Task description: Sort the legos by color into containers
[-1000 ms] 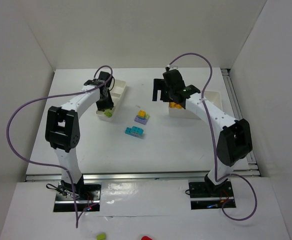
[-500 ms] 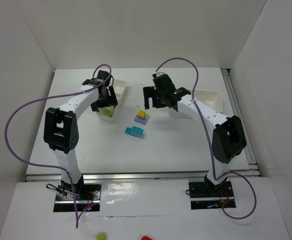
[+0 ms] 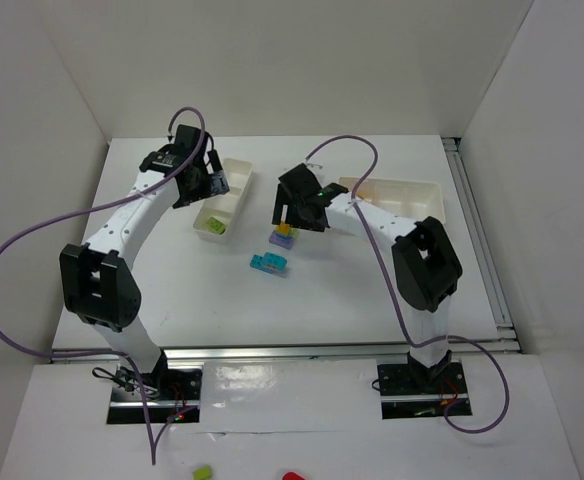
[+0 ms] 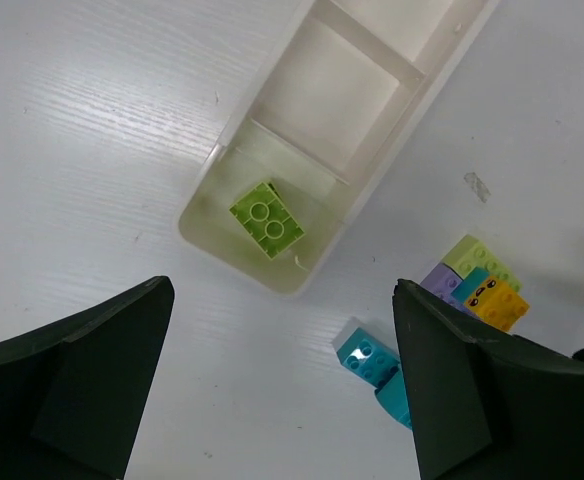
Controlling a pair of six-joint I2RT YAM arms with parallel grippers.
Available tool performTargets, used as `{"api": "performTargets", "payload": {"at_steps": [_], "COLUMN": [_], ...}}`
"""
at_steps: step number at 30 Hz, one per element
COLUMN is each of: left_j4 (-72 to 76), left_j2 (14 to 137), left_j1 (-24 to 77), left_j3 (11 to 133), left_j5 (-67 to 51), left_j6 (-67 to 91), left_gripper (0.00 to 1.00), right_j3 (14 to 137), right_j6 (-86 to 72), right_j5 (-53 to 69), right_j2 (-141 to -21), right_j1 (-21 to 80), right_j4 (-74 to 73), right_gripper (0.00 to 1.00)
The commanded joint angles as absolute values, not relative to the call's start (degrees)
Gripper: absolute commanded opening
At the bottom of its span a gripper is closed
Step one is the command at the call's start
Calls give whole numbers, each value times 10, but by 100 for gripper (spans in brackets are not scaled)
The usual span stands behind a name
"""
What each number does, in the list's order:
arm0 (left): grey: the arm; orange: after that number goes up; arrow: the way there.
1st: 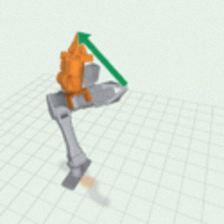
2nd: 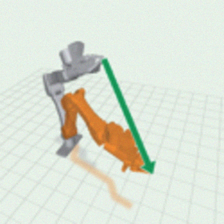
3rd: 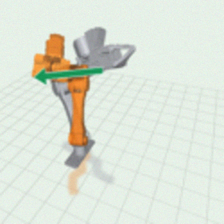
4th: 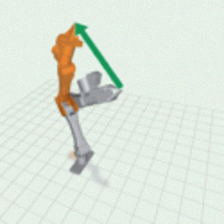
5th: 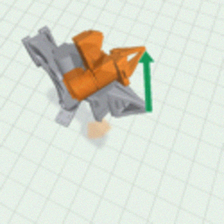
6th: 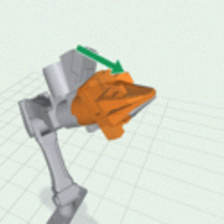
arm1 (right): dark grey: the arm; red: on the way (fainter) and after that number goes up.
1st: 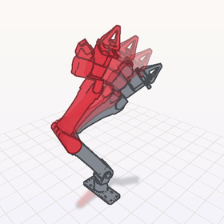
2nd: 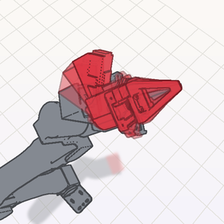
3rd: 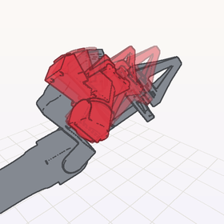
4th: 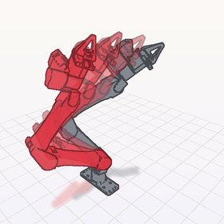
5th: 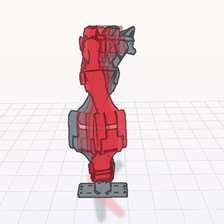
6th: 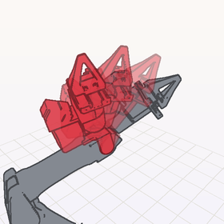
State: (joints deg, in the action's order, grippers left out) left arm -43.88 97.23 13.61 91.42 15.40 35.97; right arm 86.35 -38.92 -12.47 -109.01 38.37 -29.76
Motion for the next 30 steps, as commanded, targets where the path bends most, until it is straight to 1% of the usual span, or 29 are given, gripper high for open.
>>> {"api": "performTargets", "payload": {"at_steps": [1,6,7,14,16,24,26,29,30], "left_j4": [-449,-449,-449,-444,-444,-444,-444,-439,-439], "left_j2": [965,965,965,965,965,970,976,981,981], "left_j1": [136,136,136,136,136,136,136,136,136], "left_j3": [919,913,913,913,913,913,908,908,908], "left_j5": [148,136,136,131,126,120,120,114,114], "left_j6": [349,344,344,333,333,323,323,317,317], "left_gripper": [100,100,100,100,100,100,100,100,100], "right_j3": [892,918,918,927,936,983,994,1013,1025], "right_j6": [-429,-429,-429,-423,-418,-411,-411,-411,-411], "right_j5": [-153,-158,-163,-163,-169,-176,-176,-190,-197], "right_j2": [-1118,-1150,-1150,-1163,-1179,-1214,-1219,-1233,-1238], "right_j1": [396,401,401,401,406,412,417,417,417], "right_j4": [-280,-280,-272,-266,-272,-296,-301,-322,-334], "right_gripper": [89,82,79,71,67,67,64,59,52]}}
